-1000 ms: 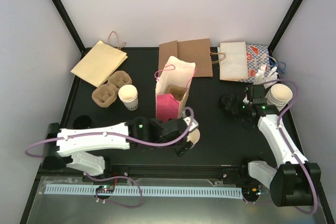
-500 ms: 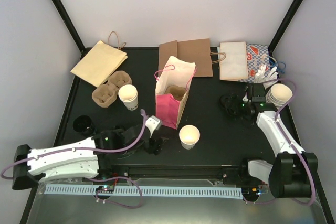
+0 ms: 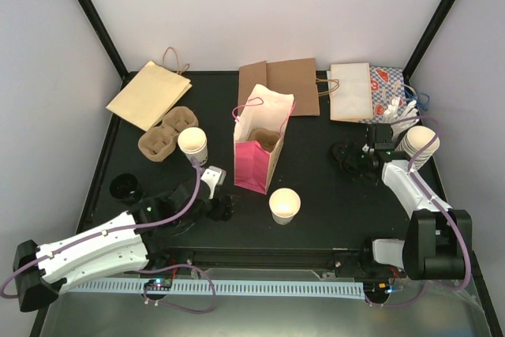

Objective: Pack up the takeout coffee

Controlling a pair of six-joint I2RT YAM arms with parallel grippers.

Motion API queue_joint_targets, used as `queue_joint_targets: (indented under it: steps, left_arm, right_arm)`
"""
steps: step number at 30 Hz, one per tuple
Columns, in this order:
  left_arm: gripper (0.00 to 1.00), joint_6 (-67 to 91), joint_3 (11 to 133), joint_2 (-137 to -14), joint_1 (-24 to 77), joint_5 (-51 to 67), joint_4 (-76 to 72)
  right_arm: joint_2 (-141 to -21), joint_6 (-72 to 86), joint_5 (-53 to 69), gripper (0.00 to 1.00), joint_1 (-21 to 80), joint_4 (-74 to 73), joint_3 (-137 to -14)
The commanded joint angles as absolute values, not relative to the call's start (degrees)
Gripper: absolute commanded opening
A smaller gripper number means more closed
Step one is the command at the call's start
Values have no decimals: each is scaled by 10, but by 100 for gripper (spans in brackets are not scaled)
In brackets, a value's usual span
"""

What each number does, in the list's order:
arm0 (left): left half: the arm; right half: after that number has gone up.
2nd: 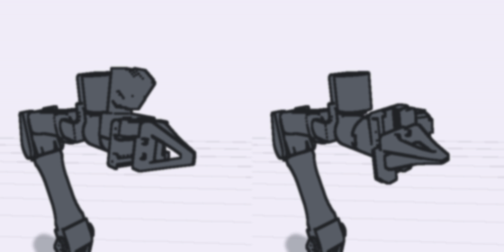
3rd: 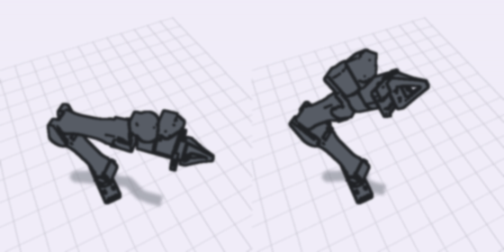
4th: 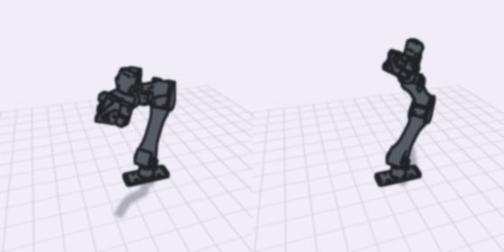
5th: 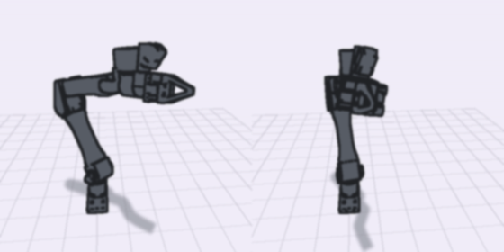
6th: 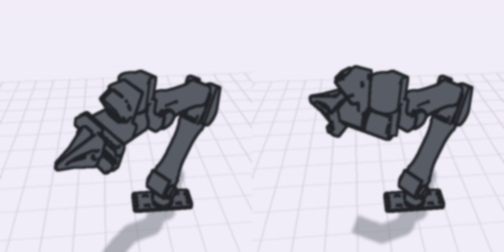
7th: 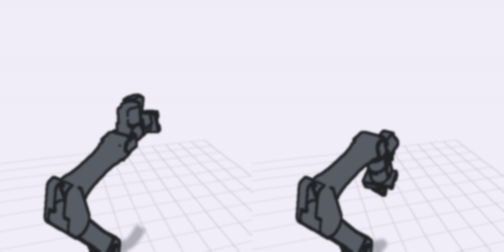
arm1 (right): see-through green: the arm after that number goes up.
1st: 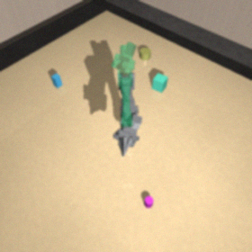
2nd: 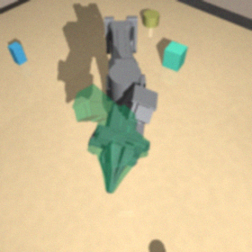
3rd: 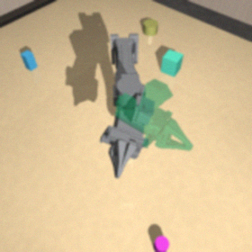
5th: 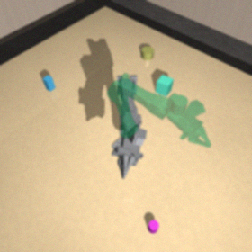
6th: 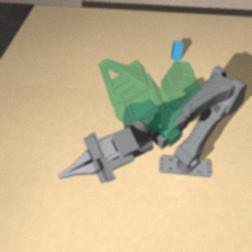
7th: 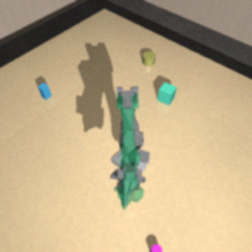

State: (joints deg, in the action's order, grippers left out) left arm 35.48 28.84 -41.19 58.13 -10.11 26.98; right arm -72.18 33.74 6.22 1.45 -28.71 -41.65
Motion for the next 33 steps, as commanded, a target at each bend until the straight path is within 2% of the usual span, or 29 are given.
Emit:
queue_joint_targets:
  steps: [1, 9, 15, 21, 33]
  left_arm:
    - [85, 336, 291, -402, 563, -88, 268]
    - [88, 264, 288, -404, 558, -120, 266]
    - [90, 181, 281, -397, 559, -76, 203]
    - [97, 261, 247, -378, 554, -170, 164]
    - [97, 330, 210, -382, 526, -119, 127]
  right_arm:
    - [-728, 350, 39, 95, 10, -264, -413]
    - [-725, 351, 45, 95, 10, -249, -402]
    - [-721, 347, 42, 95, 10, -247, -397]
    - [-730, 353, 38, 95, 10, -242, -393]
    - [-755, 373, 9, 95, 10, -233, -396]
